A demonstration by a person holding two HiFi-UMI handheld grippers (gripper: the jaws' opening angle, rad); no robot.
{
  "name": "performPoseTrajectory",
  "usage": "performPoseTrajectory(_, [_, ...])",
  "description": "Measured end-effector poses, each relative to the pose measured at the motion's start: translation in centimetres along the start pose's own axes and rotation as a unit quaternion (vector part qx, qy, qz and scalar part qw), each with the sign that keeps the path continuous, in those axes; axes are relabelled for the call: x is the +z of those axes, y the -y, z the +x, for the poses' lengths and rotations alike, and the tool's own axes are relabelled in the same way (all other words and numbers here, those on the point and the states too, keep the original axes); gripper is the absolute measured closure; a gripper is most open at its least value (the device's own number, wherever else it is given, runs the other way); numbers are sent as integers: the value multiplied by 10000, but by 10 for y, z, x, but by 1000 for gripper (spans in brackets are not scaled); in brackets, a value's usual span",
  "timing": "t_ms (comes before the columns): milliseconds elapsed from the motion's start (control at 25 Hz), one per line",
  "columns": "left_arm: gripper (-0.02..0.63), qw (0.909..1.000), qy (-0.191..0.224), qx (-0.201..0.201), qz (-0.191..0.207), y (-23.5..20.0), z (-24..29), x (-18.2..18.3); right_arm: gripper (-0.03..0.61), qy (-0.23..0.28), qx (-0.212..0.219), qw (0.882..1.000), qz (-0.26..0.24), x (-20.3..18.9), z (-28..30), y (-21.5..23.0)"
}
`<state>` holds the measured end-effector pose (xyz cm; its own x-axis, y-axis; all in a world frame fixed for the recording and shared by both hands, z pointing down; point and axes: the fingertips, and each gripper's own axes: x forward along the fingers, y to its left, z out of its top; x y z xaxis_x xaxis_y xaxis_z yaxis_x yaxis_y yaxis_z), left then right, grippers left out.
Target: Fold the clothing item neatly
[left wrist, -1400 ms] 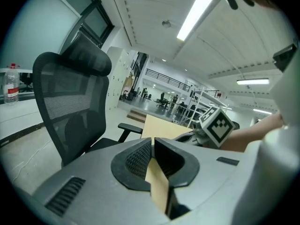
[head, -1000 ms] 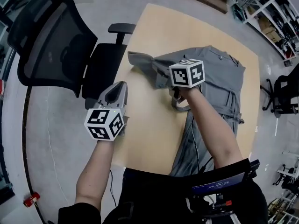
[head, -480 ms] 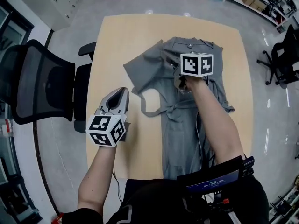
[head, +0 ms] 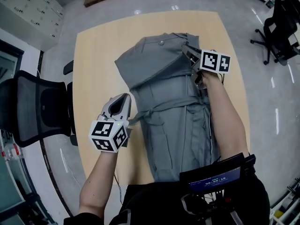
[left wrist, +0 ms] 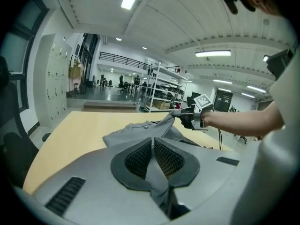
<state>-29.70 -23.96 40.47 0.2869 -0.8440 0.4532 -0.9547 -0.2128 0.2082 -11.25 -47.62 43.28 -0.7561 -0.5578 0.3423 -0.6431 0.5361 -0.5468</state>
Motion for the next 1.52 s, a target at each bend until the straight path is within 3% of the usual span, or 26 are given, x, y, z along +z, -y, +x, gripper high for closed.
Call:
performPoseTrajectory(240, [597,9995,-158,-254,140,44,32,2,540,77,-223,9993,276,-1,-42,59])
performPoseTrajectory(480, [597,9986,-316,-351,222,62,51,-2,540,-424,-459,9960,639,-47,-57,102])
performPoseTrajectory(640, [597,9982,-401,-363,243,64,56,-6,537,-705,-478,9946,598,-64,-66,115])
performPoseTrajectory(800, [597,9980,-460,-358,259,63,59,-9,437,-530,-476,9947,738,-50,-79,131])
performPoseTrajectory(960, [597,9981,-497,-290,235,57,62,-14,428,-71,-466,9904,1303,-30,-72,151])
performPoseTrajectory(1040, [597,9981,-515,-251,233,54,61,-16,426,-78,-509,9886,1414,-28,-61,155])
performPoseTrajectory(1440, [597,9981,-576,-51,216,40,60,-28,435,-876,-1038,9870,860,-35,-10,170])
performPoseTrajectory(1520, [597,9979,-613,-4,191,38,60,-33,530,-830,-1158,9874,683,-30,-9,172])
